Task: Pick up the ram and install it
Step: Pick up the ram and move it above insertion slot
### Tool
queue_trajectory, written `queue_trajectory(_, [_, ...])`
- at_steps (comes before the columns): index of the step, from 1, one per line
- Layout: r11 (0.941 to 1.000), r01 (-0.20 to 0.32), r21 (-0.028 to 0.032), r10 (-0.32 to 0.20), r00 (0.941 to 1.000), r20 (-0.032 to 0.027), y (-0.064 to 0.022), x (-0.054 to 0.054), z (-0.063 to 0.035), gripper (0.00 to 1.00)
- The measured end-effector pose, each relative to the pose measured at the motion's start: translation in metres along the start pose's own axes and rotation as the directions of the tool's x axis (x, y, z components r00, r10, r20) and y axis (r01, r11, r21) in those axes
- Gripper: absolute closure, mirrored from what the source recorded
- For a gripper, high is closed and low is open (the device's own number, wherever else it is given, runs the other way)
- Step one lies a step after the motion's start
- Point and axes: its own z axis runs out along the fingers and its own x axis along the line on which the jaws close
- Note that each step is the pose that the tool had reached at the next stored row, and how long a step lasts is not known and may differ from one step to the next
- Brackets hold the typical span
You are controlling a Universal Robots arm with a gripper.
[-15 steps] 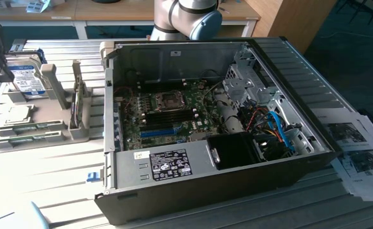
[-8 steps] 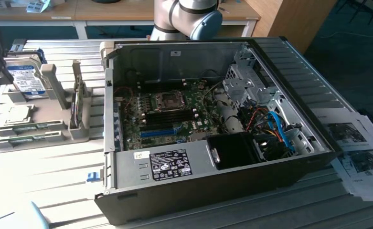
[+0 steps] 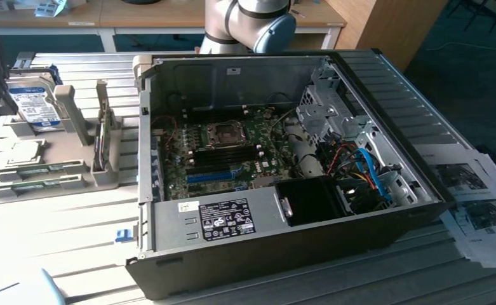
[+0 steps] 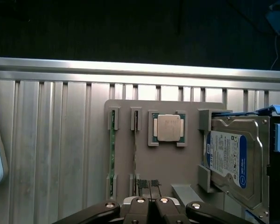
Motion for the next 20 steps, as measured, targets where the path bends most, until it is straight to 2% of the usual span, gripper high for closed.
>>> queue_trajectory(13, [1.0000,0.000,0.0000,0.000,1.0000,0.0000,-0.0006,0.003,0.0227,0.90])
queue_trajectory(20, [1.0000,0.000,-0.0001,0.000,1.0000,-0.0001,-0.0007,0.003,0.0282,0.90])
